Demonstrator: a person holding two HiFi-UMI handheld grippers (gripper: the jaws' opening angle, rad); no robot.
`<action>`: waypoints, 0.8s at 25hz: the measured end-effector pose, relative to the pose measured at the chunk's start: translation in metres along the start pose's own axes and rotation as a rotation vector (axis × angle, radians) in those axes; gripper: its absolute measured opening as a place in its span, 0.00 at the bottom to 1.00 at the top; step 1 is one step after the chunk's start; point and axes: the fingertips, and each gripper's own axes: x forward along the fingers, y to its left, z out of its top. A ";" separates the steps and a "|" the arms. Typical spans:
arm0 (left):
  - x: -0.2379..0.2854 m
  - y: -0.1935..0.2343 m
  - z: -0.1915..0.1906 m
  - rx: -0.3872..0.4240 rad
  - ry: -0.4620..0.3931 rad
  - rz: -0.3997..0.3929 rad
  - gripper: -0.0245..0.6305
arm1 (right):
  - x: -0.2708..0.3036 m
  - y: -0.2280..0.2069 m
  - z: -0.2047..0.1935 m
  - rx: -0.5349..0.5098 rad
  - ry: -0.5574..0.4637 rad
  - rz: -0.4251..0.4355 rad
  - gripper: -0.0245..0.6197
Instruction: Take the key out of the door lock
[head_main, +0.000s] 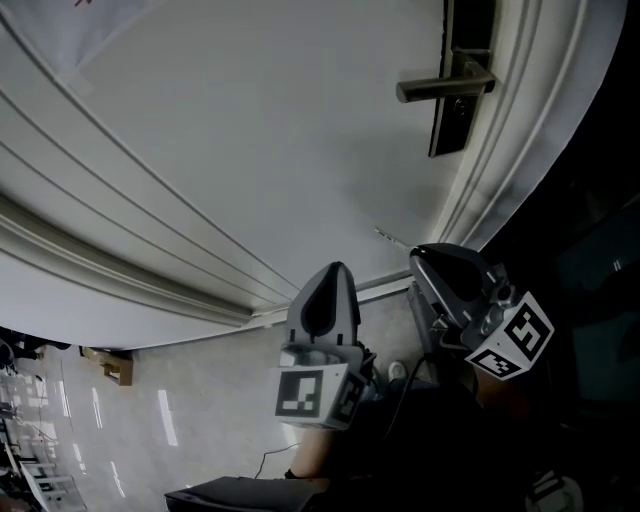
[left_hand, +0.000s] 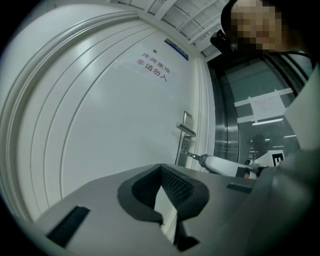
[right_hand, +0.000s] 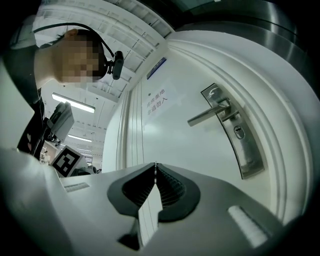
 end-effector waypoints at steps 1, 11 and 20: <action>0.001 -0.001 0.002 0.005 -0.001 -0.007 0.04 | 0.001 0.000 0.001 -0.001 -0.003 -0.003 0.05; 0.010 0.005 0.008 0.016 -0.011 -0.022 0.04 | 0.008 -0.005 -0.004 -0.010 -0.010 -0.026 0.05; 0.009 0.007 0.008 0.019 -0.002 -0.035 0.04 | 0.010 -0.004 -0.002 -0.016 -0.010 -0.035 0.05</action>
